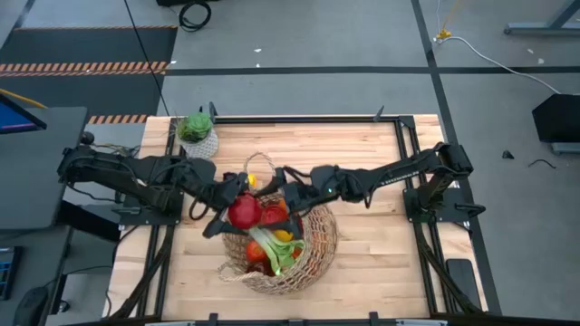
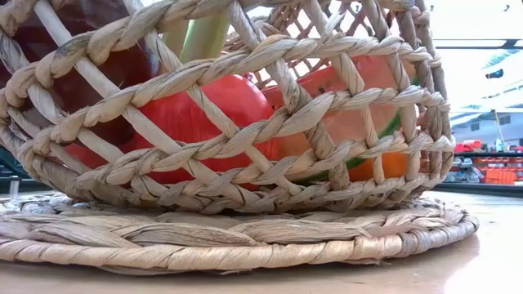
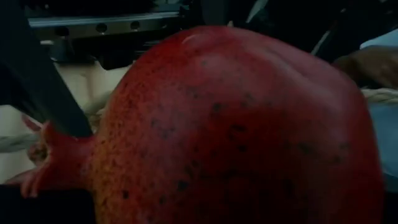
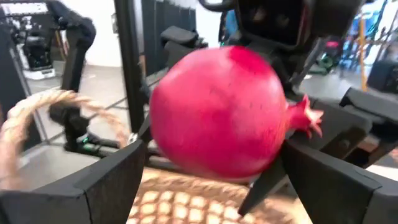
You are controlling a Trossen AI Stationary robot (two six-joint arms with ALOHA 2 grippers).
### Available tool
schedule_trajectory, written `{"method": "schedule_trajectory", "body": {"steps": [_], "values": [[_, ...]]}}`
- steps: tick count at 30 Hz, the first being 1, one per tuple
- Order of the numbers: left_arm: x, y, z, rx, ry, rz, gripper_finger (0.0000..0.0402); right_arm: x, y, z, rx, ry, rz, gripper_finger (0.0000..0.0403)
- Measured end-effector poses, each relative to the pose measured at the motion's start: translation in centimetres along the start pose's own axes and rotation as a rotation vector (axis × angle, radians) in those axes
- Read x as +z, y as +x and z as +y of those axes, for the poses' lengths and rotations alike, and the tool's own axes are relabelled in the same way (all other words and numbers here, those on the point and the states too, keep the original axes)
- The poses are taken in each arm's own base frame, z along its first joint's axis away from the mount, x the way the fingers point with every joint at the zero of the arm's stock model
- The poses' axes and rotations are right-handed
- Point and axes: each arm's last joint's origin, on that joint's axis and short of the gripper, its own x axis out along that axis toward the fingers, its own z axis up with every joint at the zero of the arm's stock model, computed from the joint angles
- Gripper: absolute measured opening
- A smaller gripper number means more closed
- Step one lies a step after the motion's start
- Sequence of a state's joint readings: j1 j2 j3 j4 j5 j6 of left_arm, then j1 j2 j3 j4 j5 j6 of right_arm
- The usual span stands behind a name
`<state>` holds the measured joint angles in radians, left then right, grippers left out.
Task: Build produce basket
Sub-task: Put the pomegranate into the basket
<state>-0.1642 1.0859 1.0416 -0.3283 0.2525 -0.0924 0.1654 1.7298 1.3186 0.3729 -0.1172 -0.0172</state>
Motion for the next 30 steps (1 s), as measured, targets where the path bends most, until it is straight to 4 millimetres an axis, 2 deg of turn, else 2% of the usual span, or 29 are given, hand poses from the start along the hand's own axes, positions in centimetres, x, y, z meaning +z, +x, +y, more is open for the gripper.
{"method": "schedule_trajectory", "body": {"steps": [5,8,16,20,23,30], "values": [[0.0,0.4,-2.2,-0.045,-0.016,-0.012,0.0389,-0.1,0.1,2.0,-0.013,0.047,0.033,0.0381],[-0.1,0.5,-2.9,-0.008,-0.004,-0.018,0.0389,-1.1,0.2,2.6,-0.058,0.074,0.108,0.0381],[-2.0,0.8,-2.2,0.231,-0.149,0.138,0.0389,-1.1,0.1,3.8,-0.161,0.146,0.122,0.0381],[-2.9,1.2,-1.9,0.267,-0.189,0.212,0.0389,-0.2,0.1,4.4,-0.178,0.119,0.029,0.0375],[-2.9,1.6,-1.8,0.277,-0.236,0.206,0.0389,0.7,0.1,4.5,-0.205,0.122,-0.054,0.0370],[-3.1,3.2,-2.0,0.254,-0.196,0.210,0.0389,1.5,0.1,2.9,-0.341,0.165,-0.175,0.0359]]}}
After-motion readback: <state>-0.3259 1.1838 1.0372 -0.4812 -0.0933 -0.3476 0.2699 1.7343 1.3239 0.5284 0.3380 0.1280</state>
